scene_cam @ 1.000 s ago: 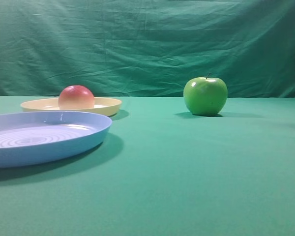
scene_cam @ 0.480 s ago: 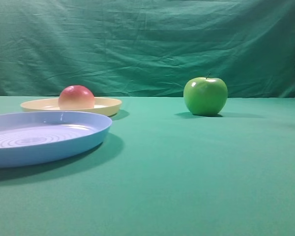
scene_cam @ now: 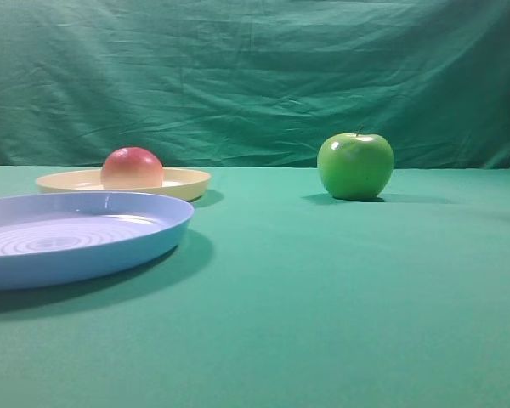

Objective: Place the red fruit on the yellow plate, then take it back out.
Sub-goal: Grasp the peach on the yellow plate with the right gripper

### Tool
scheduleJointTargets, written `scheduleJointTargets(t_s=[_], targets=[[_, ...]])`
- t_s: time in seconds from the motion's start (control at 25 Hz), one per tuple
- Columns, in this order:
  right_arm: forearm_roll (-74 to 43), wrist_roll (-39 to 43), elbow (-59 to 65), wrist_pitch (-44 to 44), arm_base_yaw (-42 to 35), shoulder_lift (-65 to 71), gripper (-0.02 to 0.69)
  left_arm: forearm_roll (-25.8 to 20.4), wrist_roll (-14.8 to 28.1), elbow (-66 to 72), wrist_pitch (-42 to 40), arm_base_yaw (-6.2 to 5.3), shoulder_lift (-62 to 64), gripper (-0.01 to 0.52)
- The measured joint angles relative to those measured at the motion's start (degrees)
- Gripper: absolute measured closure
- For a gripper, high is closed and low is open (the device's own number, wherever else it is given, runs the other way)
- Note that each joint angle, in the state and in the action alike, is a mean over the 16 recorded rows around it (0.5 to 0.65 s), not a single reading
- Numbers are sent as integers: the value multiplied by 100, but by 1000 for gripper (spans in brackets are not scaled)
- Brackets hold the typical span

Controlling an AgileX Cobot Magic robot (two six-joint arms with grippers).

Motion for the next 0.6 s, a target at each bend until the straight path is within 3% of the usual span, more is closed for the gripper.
scheduleJointTargets(t_s=[0.6], targets=[[571,-961,-1264,-13,898,2089,665,0,10,0,0,0,0,514]])
